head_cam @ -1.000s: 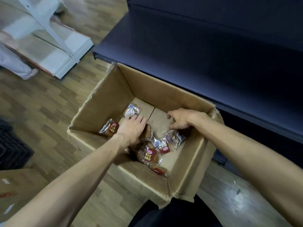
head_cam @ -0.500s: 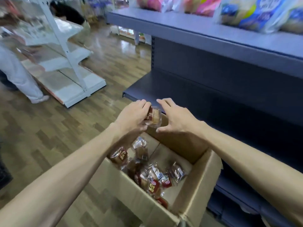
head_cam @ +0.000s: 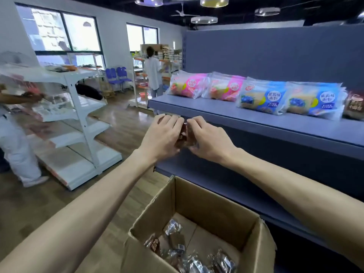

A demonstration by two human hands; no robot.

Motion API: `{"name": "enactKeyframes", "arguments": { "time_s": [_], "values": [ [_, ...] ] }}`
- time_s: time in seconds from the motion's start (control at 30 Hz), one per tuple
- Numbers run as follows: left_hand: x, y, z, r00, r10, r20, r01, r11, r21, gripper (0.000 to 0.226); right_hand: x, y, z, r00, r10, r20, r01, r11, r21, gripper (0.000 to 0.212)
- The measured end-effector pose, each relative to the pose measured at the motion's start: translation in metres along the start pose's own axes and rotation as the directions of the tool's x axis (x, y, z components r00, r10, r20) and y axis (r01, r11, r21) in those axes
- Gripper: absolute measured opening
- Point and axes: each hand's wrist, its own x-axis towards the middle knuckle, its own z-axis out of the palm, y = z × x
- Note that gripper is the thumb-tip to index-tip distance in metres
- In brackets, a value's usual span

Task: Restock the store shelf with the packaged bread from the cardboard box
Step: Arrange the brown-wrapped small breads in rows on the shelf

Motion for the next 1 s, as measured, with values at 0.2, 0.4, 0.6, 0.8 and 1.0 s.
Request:
{"name": "enactKeyframes", "arguments": {
  "time_s": [0.2,0.4,0.6,0.8,1.0],
  "values": [
    [0.029,-0.017,-0.03,0.993,0.005,-0.117,-0.006,1.0,-0.011,0.09,0.02,0.037,-0.045,0.997,-0.025,-0.079,0.011,0.983,-0.181,0.053],
    [0.062,-0.012,-0.04,1.0,0.011,-0.015,-0.01,1.0,0.027,0.107,0.011,0.081,-0.075,0.996,0.021,-0.089,-0.045,0.958,-0.284,0.051],
    [0.101,0.036,-0.038,0.998,0.054,-0.033,-0.055,0.998,-0.033,0.105,-0.024,0.134,-0.099,0.984,0.15,-0.098,-0.174,0.93,-0.324,0.048],
    [0.154,0.099,-0.027,0.987,0.141,-0.081,-0.147,0.985,-0.085,0.101,-0.074,0.203,-0.124,0.952,0.292,-0.087,-0.303,0.876,-0.375,0.048],
    [0.209,0.17,-0.021,0.969,0.208,-0.134,-0.225,0.965,-0.131,0.094,-0.131,0.27,-0.154,0.937,0.341,-0.078,-0.338,0.829,-0.446,0.054]
  ]
}}
